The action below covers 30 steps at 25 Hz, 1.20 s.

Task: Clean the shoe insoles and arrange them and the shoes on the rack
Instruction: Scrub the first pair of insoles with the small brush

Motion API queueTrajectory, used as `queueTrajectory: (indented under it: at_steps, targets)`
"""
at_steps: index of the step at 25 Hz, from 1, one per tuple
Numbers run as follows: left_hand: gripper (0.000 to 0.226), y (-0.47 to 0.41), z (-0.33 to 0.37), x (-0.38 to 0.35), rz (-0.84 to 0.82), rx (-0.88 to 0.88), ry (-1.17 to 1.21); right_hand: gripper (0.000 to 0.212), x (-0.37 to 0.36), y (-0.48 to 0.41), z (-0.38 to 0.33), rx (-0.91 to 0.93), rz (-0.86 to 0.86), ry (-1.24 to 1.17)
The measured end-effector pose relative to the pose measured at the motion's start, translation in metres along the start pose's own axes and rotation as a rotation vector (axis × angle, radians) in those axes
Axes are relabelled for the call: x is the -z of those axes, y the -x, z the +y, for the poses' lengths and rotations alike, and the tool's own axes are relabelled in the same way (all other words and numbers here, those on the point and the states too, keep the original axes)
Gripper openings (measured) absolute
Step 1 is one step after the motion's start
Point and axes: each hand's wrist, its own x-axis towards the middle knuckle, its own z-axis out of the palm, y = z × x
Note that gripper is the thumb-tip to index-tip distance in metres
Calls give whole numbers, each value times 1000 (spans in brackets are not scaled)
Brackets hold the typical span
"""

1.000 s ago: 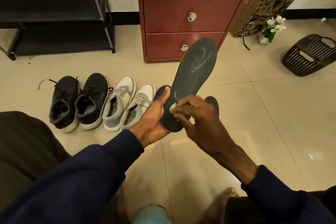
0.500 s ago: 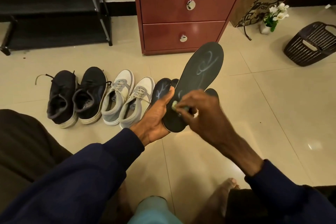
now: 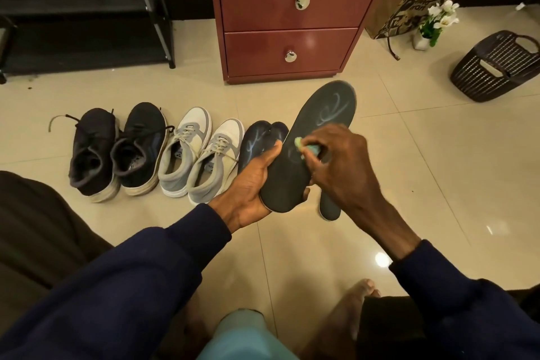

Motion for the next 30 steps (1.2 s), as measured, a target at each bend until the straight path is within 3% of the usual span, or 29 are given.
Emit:
queueTrajectory:
  at_steps: [2,6,10,12,16,21,26,30]
  targets:
    - [43,1,-3,-1,17,5,-14,10,-1,5,4,-66,42,10]
    - [47,1,-1,8,62,2,-24,13,-10,35,-33,121,-228,-102]
    - [46,1,-5,4,11,6,-71,11,-1,4,5,-23,-19,48]
    - [45,2,-7,3,13,19,-83,11,-3,13,4,-74,6,-8]
    - [40,4,-6,7,74,14,-68,13,-6,34,-26,119,-255,-146]
    - [55,1,-10,5,27,32,-116,10,1,11,8,-103,20,20]
    - [41,2,-7,8,67,8,-75,11,-6,34,-24,84,-196,-37]
    - [47,3,-7,4,-5,17,-116,11,-2,10,8,-58,30,97]
